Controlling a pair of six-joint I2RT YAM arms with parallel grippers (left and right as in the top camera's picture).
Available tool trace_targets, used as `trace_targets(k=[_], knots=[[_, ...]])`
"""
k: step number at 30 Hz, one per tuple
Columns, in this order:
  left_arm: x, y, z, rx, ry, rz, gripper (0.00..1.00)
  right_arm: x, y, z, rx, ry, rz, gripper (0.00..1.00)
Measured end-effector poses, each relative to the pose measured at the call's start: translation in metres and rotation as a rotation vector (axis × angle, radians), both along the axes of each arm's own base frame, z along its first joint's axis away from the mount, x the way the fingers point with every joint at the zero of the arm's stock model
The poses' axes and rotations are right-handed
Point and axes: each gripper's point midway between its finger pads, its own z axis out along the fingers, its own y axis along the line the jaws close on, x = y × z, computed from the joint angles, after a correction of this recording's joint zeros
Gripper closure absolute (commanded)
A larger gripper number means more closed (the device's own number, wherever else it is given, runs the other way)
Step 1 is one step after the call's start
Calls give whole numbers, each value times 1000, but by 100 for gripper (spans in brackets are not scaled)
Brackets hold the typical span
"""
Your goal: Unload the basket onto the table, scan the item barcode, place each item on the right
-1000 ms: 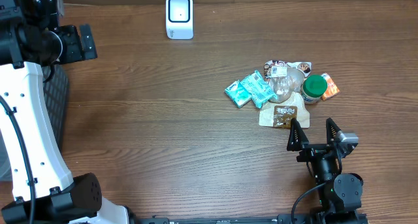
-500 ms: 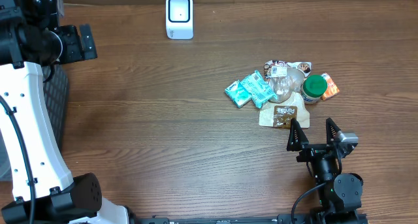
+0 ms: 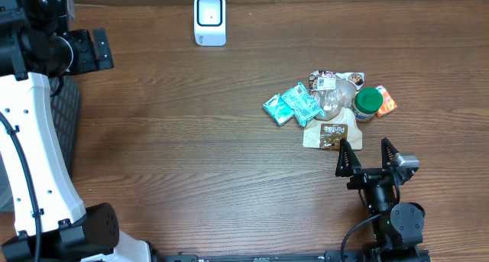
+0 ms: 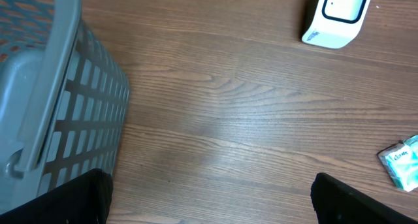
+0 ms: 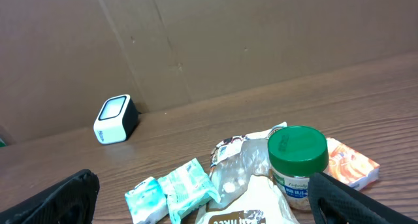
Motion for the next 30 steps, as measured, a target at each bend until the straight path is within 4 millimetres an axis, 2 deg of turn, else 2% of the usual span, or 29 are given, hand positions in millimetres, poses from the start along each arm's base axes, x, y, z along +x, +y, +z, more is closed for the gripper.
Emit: trace_targets(k=[3,6,10,14,17,21,27,30], knots=[[-4,-4,8,6,-23,-7,1,0,0,0,0,0,0,0],[-14,-17,27,16,-74,-36,1,0,0,0,0,0,1,0],[-37,-41,62,33,-176,-92,0,0,0,0,0,0,0,0],[-64,-56,84,42,-250,-125,0,0,0,0,0,0,0,0],[-86,-62,78,57,-241,-140,1,0,0,0,0,0,0,0],[-100,-68,49,82,-217,-158,0,0,0,0,0,0,1,0],[-75,-75,39,119,-482,-169,0,0,0,0,0,0,0,0],[-71,-75,33,130,-644,-164,1,0,0,0,0,0,1,0]])
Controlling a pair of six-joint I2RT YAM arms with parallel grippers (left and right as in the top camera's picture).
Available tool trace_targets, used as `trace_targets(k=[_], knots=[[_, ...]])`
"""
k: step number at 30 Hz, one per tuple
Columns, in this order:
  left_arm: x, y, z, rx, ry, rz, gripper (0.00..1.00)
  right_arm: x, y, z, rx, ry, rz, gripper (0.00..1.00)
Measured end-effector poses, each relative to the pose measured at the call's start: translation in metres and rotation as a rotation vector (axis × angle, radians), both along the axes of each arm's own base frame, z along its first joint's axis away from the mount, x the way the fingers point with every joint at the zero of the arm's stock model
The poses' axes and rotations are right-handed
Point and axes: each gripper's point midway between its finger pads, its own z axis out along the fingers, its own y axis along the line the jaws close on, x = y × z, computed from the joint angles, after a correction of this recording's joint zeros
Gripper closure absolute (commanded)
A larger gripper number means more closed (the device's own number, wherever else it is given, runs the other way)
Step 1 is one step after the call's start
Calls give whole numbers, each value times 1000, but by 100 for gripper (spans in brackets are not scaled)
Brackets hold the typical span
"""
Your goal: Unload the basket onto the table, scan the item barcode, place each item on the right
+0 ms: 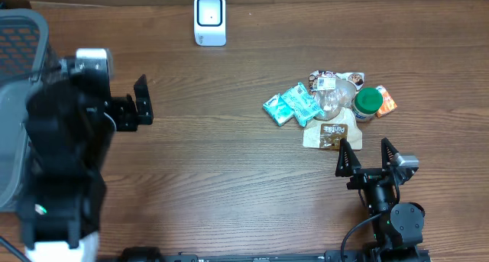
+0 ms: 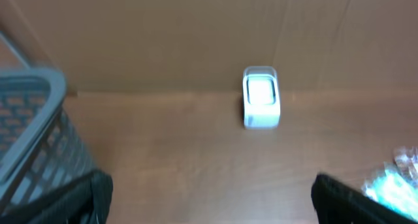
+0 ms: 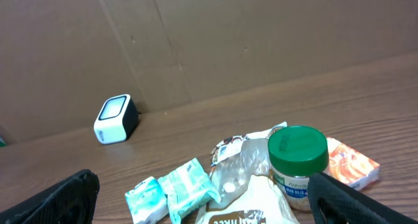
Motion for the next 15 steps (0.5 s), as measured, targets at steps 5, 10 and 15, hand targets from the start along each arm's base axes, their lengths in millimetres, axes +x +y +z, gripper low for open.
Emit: trace_targets(k=[5,10,15], knots=[[-13,-3,-27,-4,-232,-19,0,0,0,0,0,1,0,0],[-30,-4,-79,-4,-296,-22,0,0,0,0,0,0,0,0],[-43,-4,-125,9,-299,-25,0,0,0,0,0,0,1,0]])
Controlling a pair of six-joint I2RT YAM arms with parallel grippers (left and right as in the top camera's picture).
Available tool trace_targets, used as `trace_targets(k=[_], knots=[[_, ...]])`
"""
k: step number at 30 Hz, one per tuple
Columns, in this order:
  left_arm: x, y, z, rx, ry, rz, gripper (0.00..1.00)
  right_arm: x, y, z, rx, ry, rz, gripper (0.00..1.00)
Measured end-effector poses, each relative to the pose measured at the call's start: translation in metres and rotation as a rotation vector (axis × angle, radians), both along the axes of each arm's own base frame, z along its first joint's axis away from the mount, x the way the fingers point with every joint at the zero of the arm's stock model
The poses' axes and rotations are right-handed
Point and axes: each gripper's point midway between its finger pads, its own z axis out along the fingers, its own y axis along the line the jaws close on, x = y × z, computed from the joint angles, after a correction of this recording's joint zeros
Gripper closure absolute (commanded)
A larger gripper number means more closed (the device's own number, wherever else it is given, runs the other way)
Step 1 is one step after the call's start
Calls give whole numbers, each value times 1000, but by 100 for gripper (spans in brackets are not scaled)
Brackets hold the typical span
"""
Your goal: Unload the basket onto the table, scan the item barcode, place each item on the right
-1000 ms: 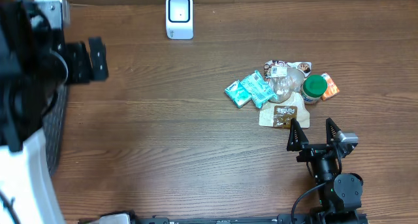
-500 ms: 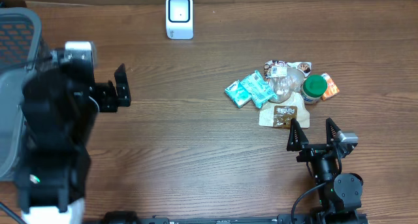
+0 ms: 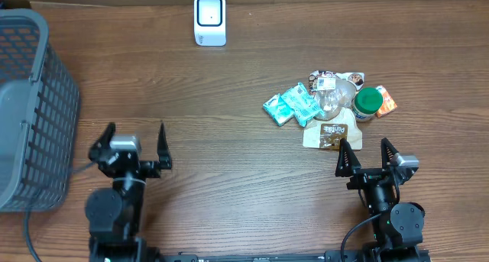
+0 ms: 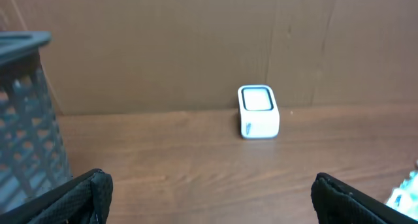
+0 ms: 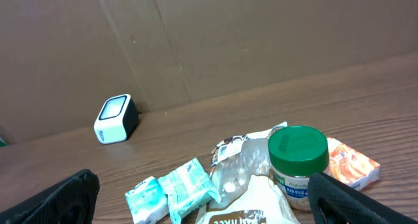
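Observation:
A white barcode scanner (image 3: 209,19) stands at the table's far edge; it also shows as the scanner (image 4: 258,111) and the scanner (image 5: 115,118). A pile of items lies right of centre: teal packets (image 3: 291,105), a clear bag (image 3: 330,100), a green-lidded jar (image 3: 367,103), an orange packet (image 3: 386,101) and a tan pouch (image 3: 325,134). My left gripper (image 3: 129,143) sits low at the near left, open and empty. My right gripper (image 3: 369,156) rests open just before the pile, nothing between its fingers.
A grey plastic basket (image 3: 30,101) stands at the left edge, beside the left arm. A cardboard wall (image 4: 196,41) closes off the table's back. Bare wood lies between the scanner and the pile.
My left arm has dropped from beside the basket to a low pose at the near left, gripper facing the scanner. The basket shows whole now. The right arm and the pile are unchanged.
At first my left arm stood raised over the basket at the far left, its camera looking down at the table. Then it was lower, just right of the basket. Now it rests at the near left. The right arm has stayed still throughout.

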Motion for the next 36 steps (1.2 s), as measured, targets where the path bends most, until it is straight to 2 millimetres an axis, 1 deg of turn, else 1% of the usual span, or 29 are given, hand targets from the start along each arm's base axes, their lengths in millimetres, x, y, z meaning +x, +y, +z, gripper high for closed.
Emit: trace_targets(k=[3,8,14,17,20,22,36], knots=[[-6,0,-18,15,-4,-1,0,0,0,0,0,0,1,0],[-12,0,-31,41,-31,-1,0,0,0,0,0,1,1,0],[-17,0,-55,58,-38,-2,1,0,0,0,0,0,1,0],[-19,0,-61,58,-34,-2,1,0,0,0,0,0,1,0],[-21,0,-67,60,-11,-3,0,0,0,0,0,0,1,0],[-22,0,-77,61,26,-4,0,0,0,0,0,0,1,0],[-22,0,-77,61,25,-4,1,0,0,0,0,0,1,0]])
